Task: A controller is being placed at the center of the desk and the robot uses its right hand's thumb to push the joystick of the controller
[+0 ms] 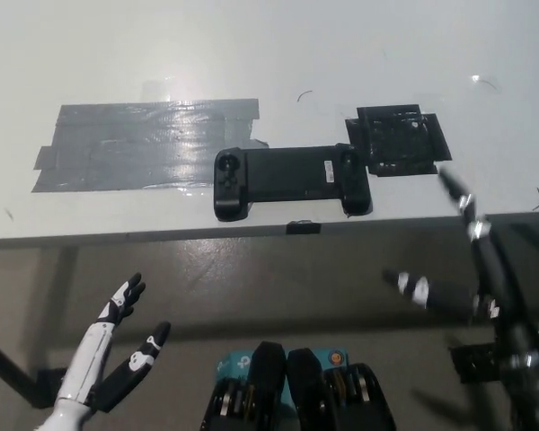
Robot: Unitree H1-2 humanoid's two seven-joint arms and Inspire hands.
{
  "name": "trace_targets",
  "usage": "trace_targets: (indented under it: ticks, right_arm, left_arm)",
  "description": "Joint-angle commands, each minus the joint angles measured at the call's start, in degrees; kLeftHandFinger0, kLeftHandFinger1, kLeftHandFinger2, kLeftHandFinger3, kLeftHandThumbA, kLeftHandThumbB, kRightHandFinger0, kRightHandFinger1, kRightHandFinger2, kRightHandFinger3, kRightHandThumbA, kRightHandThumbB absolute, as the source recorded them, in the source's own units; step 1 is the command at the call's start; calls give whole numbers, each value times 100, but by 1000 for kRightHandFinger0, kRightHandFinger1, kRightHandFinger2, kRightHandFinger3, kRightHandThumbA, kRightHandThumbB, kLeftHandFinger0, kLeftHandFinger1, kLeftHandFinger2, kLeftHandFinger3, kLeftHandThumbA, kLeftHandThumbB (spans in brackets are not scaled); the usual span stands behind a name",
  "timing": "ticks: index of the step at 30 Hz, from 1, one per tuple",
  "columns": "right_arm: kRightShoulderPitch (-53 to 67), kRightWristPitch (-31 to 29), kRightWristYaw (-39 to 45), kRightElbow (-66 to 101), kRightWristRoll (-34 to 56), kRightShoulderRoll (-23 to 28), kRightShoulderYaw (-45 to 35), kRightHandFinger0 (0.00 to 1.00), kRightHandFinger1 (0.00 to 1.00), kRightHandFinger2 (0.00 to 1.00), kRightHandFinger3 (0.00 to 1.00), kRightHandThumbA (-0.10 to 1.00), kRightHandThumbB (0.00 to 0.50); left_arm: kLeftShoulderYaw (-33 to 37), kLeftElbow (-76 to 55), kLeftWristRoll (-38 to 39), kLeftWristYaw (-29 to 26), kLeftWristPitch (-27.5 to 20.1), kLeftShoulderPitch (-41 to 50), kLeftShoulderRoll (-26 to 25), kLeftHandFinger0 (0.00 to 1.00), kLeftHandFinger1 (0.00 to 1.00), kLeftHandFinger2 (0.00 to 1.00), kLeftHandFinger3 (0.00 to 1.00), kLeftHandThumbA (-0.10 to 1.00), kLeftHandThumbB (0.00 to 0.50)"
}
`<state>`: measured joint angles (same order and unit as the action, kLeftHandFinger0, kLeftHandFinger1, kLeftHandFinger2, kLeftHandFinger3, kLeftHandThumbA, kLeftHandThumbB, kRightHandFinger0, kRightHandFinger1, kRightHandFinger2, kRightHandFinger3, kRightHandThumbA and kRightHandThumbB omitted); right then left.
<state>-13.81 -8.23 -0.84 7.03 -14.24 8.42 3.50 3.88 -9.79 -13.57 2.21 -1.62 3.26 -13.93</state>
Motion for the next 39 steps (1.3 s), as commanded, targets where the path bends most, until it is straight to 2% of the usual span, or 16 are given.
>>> trace_targets:
  ticks: [1, 4, 6, 9, 11, 14, 20, 25, 28, 30, 33, 39]
  right_arm:
    - [-804, 304, -152, -93, -271, 16, -156, 1000, 1000, 1000, 1000, 1000, 308]
    - [-1380, 866, 37, -649, -3, 18, -225, 1000, 1000, 1000, 1000, 1000, 346]
    - [-1602, 854, 76, -981, 141, 4, -252, 1000, 1000, 1000, 1000, 978, 363]
    - [-1978, 1040, 120, -1566, 297, -100, -272, 1000, 1000, 1000, 1000, 907, 350]
    - [-2214, 1036, 45, -2008, 188, -131, -219, 1000, 1000, 1000, 1000, 914, 352]
    - [-2454, 1118, -8, -2467, 81, -170, -146, 1000, 1000, 1000, 1000, 929, 391]
    - [-2961, 1111, -130, -3401, -41, -235, -41, 1000, 1000, 1000, 1000, 953, 427]
    - [-3217, 1044, -189, -3939, -4, -260, -62, 1000, 1000, 1000, 1000, 953, 432]
    - [-3303, 936, -209, -4135, 33, -270, -72, 1000, 1000, 1000, 1000, 948, 404]
    - [-3383, 1013, -218, -4245, 51, -279, -89, 1000, 1000, 1000, 1000, 955, 416]
    - [-3483, 968, -239, -4371, 61, -291, -89, 1000, 1000, 1000, 1000, 955, 393]
    - [-3635, 976, -268, -4503, 104, -327, -109, 1000, 1000, 1000, 1000, 988, 399]
  left_arm:
    - [-16, -120, -30, -4, -176, 56, 7, 1000, 1000, 1000, 1000, 734, 41]
    - [-10, -140, -13, 26, -134, 10, 20, 1000, 1000, 1000, 1000, 724, 35]
    - [-18, -141, 13, 44, -119, -24, 27, 1000, 1000, 1000, 1000, 722, 34]
    - [-27, -163, 20, 63, -115, -12, 15, 1000, 1000, 1000, 1000, 715, 25]
    - [-29, -191, 17, 70, -69, 5, 24, 1000, 1000, 1000, 1000, 718, 30]
    - [-35, -198, 61, 90, -59, 10, 35, 1000, 1000, 1000, 1000, 714, 22]
    - [-83, -169, 150, 111, -92, -23, 58, 1000, 1000, 1000, 1000, 689, 20]
    - [-101, -202, 114, 122, -45, -42, 69, 1000, 1000, 1000, 1000, 692, 23]
    - [-123, -174, 190, 145, -79, -52, 78, 1000, 1000, 1000, 1000, 685, 19]
    - [-127, -169, 169, 144, -69, -64, 84, 1000, 1000, 1000, 1000, 683, 22]
    - [-138, -239, 167, 166, -4, -65, 89, 1000, 1000, 1000, 1000, 670, 13]
    - [-148, -230, 144, 164, 15, -83, 86, 1000, 1000, 1000, 1000, 663, 14]
